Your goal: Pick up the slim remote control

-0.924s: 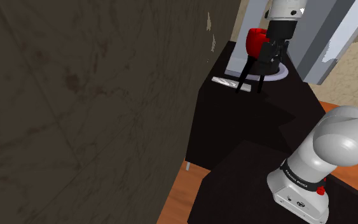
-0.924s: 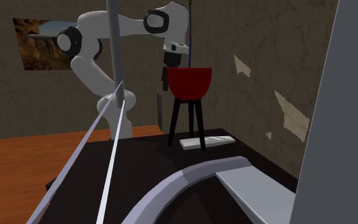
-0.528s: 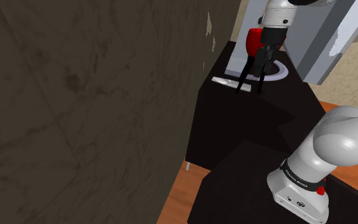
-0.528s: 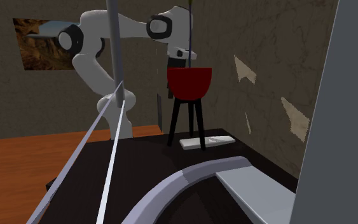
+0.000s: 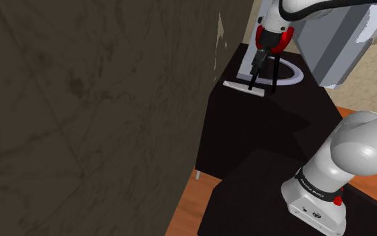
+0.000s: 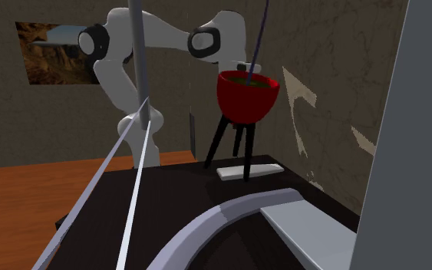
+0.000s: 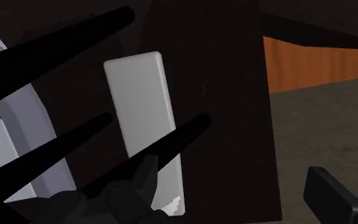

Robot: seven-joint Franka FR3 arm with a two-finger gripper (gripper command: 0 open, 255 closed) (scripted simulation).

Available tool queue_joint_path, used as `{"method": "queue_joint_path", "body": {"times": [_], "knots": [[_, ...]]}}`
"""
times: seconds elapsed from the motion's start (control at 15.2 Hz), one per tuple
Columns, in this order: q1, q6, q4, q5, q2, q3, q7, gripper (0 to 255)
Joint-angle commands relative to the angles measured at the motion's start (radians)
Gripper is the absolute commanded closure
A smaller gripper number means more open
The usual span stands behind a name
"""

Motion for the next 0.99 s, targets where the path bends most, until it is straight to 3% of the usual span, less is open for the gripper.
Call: {"method": "queue_joint_path", "body": {"times": [0.0,0.53,0.92], "knots": [[-0.005,-0.038,-0.015,-0.013,0.078,-0.049,-0.082,0],[0.026,0.179,0.112,0.035,0.356,-0.146,-0.354,0],[0.025,0.263,0.062,0.045,0.392,-0.151,-0.362,0]]}}
